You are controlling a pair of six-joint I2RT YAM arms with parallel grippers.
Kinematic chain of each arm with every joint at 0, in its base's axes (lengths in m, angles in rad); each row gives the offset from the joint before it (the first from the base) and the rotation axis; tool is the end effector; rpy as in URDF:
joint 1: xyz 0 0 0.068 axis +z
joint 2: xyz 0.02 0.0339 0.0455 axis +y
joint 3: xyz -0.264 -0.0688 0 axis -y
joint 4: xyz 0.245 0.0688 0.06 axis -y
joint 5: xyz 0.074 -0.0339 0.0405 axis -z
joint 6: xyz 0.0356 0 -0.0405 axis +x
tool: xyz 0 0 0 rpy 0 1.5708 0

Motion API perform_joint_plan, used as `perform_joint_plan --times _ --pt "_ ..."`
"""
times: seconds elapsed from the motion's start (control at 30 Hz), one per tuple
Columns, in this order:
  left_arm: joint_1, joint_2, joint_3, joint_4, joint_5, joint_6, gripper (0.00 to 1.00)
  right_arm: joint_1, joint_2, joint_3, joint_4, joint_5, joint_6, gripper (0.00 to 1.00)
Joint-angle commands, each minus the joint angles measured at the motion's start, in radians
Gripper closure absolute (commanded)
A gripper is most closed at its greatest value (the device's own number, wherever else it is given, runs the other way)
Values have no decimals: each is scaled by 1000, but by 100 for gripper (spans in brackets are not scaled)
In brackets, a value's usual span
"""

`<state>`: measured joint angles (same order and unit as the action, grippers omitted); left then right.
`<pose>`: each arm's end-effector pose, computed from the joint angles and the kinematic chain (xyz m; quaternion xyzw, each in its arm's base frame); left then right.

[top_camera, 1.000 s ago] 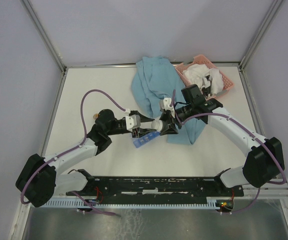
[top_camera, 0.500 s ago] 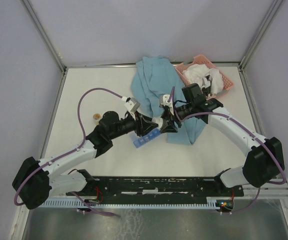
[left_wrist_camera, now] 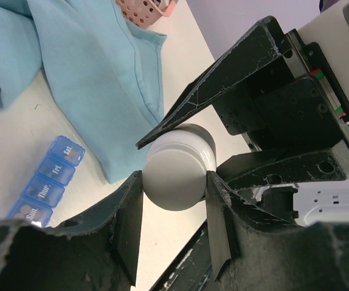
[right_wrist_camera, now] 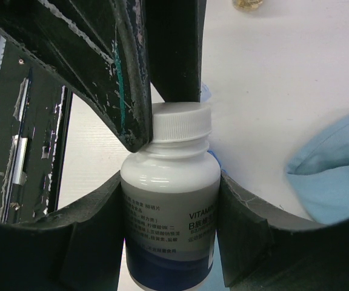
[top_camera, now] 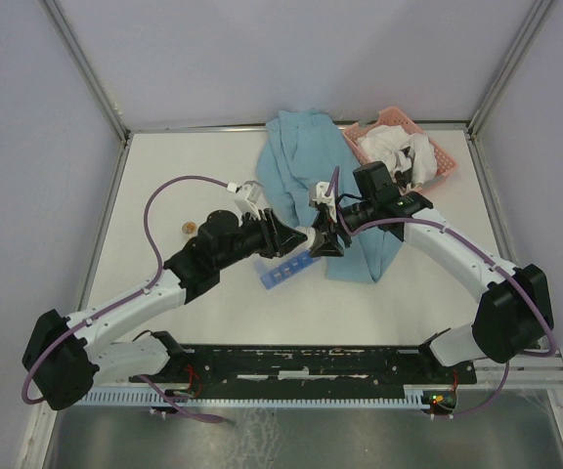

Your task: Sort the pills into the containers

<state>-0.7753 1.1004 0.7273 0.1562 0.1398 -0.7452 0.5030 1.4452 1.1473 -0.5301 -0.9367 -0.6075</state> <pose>0.1801 -0.1835 0.2919 0.0554 0.7768 -0.4701 0.4153 0.2517 0.1712 0.2908 -0.5775 0.6202 0.4031 0.3454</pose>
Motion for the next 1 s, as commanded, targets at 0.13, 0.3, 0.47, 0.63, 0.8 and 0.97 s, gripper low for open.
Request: perform_joint_plan --times 0.13,0.3,0.47,0.63,0.8,0.97 --pt "-7 -57 44 32 -53 -103 97 -1 -1 12 29 21 7 96" --pt "-5 -72 45 -1 -81 -113 97 -1 -2 13 28 20 7 96" --pt "5 -89 23 -27 -104 -158 97 0 -7 11 27 16 5 96" --pt "14 -121 -3 -54 -143 -171 97 -1 -8 11 27 14 5 96" --pt "17 -167 -42 -92 -213 -145 97 -1 -10 12 27 12 4 96" --pt "20 -251 -132 -113 -323 -123 97 0 -12 11 27 12 3 96"
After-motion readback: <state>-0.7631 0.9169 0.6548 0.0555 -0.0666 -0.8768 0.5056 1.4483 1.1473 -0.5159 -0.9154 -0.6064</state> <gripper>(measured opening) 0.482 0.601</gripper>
